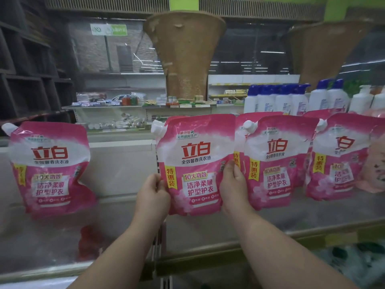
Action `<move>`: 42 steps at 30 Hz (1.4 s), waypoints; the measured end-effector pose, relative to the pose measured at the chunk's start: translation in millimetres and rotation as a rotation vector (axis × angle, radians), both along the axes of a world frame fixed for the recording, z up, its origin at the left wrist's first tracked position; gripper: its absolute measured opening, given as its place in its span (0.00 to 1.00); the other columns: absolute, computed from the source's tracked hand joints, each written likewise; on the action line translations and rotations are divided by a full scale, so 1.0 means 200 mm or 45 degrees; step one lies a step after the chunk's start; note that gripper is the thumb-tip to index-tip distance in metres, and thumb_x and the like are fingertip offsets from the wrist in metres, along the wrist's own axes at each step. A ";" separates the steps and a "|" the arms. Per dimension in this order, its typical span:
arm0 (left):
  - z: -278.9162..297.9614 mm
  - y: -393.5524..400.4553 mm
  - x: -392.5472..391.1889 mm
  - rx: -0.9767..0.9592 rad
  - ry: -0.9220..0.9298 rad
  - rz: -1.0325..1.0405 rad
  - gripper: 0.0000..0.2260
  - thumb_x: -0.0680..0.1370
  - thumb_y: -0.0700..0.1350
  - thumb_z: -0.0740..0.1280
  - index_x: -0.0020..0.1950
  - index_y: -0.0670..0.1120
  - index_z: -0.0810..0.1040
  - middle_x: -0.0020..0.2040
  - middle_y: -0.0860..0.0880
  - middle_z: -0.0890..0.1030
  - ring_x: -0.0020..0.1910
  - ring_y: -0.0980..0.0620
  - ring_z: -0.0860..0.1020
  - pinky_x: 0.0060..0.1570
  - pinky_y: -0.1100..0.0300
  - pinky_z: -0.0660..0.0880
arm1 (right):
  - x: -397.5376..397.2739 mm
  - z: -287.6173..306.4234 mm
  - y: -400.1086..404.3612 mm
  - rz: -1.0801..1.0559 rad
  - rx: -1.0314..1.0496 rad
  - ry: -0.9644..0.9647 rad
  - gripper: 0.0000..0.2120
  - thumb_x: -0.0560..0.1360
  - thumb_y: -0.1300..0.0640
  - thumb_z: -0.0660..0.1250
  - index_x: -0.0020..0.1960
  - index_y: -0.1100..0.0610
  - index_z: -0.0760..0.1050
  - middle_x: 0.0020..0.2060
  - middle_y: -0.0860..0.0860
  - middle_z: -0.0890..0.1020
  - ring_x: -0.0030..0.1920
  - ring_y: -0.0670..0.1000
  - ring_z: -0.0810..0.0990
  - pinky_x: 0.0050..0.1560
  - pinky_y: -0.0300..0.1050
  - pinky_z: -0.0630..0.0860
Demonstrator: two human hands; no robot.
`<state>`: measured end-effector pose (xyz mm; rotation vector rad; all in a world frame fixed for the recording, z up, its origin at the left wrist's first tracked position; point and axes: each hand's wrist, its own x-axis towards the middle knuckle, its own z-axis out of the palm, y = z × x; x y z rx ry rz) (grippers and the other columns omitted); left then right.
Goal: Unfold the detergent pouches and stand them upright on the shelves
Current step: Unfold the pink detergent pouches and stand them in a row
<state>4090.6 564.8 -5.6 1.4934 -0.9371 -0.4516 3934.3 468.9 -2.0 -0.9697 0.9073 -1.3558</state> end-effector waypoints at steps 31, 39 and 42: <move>-0.08 -0.02 -0.02 -0.089 -0.069 0.120 0.10 0.88 0.47 0.58 0.52 0.53 0.77 0.45 0.56 0.85 0.43 0.61 0.84 0.33 0.66 0.78 | -0.01 -0.15 -0.13 0.089 0.038 0.071 0.20 0.85 0.35 0.57 0.65 0.44 0.81 0.52 0.50 0.89 0.54 0.56 0.89 0.56 0.64 0.85; -0.06 -0.01 -0.02 -0.017 -0.033 0.071 0.10 0.88 0.49 0.56 0.56 0.54 0.77 0.49 0.56 0.84 0.48 0.57 0.83 0.37 0.64 0.79 | -0.04 -0.14 -0.10 0.110 0.005 0.100 0.22 0.83 0.34 0.58 0.63 0.45 0.82 0.49 0.49 0.90 0.51 0.55 0.89 0.54 0.63 0.86; -0.05 0.00 -0.03 0.019 -0.039 0.044 0.09 0.88 0.46 0.57 0.57 0.55 0.76 0.51 0.56 0.84 0.50 0.57 0.83 0.37 0.64 0.79 | -0.04 -0.15 -0.09 0.100 -0.002 0.105 0.21 0.83 0.34 0.58 0.61 0.45 0.82 0.48 0.50 0.90 0.50 0.55 0.90 0.53 0.62 0.86</move>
